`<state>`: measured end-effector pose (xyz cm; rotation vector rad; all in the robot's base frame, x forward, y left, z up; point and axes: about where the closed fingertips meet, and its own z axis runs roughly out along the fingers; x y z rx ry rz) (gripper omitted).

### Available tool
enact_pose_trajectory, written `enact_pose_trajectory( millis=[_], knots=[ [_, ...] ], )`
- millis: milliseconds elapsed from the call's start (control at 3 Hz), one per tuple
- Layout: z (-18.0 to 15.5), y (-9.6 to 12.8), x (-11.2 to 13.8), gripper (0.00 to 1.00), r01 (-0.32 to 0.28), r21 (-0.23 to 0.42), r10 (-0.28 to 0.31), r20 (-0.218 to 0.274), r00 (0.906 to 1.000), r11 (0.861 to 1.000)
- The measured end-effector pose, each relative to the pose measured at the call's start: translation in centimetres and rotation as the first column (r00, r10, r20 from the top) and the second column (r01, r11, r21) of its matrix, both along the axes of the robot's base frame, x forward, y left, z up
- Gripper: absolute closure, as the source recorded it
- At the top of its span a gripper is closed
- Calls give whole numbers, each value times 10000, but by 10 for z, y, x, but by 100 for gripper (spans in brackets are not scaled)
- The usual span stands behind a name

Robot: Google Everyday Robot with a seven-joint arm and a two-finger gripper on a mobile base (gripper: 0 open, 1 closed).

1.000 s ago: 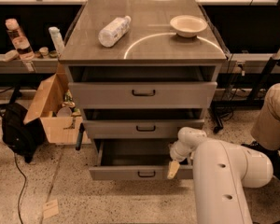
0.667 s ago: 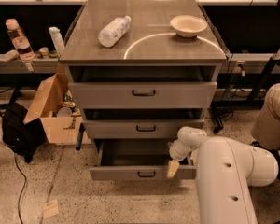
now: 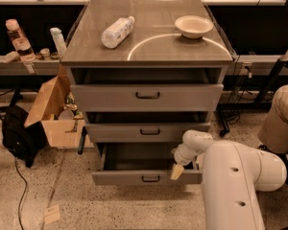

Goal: Open bottom drawer

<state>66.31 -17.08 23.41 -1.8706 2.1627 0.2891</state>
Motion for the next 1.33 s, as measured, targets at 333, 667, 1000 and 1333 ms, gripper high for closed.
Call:
enact_pose_trajectory(
  millis=[333, 667, 1000, 1333],
  knots=[
    [0, 0, 0, 42, 0, 0, 0, -1, 10000, 10000],
    [0, 0, 0, 66, 0, 0, 0, -1, 10000, 10000],
    [-2, 1, 1, 89, 49, 124, -50, 103, 9999, 9999],
    [-8, 2, 9, 100, 48, 91, -51, 325, 9995, 9999]
  ],
)
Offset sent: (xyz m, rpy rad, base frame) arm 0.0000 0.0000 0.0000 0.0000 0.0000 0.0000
